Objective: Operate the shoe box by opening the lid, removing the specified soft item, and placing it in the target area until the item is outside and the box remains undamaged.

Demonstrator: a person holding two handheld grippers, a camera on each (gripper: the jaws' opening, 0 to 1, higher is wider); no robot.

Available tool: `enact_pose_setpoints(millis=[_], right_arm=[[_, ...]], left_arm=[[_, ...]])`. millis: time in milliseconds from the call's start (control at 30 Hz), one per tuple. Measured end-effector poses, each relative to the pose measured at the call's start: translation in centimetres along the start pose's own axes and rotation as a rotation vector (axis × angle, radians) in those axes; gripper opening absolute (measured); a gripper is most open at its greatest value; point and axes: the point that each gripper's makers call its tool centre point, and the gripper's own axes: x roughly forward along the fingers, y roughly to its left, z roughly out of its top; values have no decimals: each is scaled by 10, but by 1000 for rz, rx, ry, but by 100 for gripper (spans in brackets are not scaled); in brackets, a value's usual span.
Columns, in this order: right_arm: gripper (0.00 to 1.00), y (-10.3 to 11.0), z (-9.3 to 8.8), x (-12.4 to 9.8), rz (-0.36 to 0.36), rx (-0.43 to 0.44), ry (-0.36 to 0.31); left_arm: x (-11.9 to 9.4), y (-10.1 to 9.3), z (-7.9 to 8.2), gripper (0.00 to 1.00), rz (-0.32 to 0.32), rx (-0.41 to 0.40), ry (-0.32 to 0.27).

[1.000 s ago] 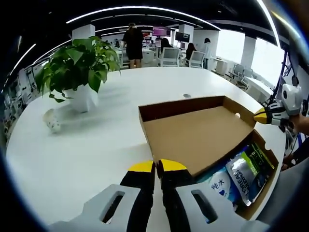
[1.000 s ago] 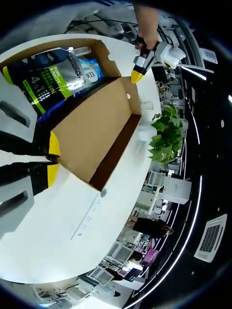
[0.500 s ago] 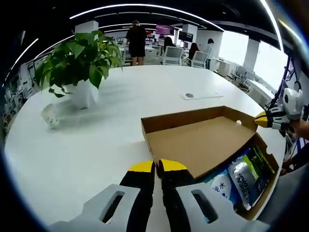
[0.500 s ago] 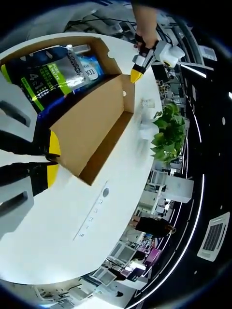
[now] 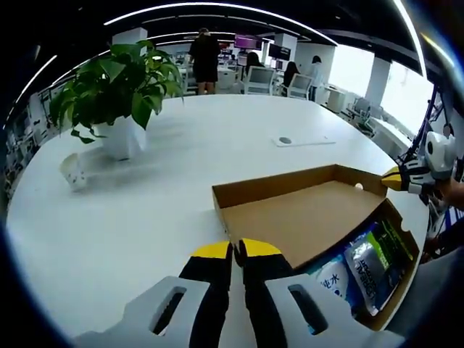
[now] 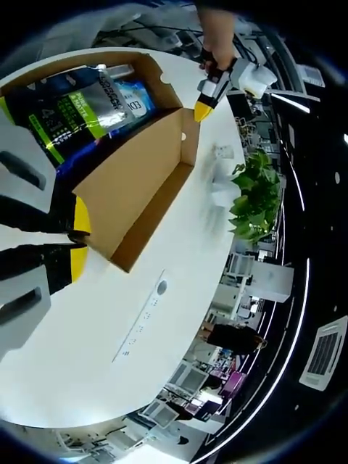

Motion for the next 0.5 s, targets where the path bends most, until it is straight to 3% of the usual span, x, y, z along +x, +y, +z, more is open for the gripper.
enact_pose_setpoints(millis=[300,500], right_arm=[[2,3,1,-4,7,15,-2],[11,9,2,-11,33,33,-19]], left_arm=[[-6,-5,0,4,8,27,-13],[-15,-11,-2,8,13,61,-19]])
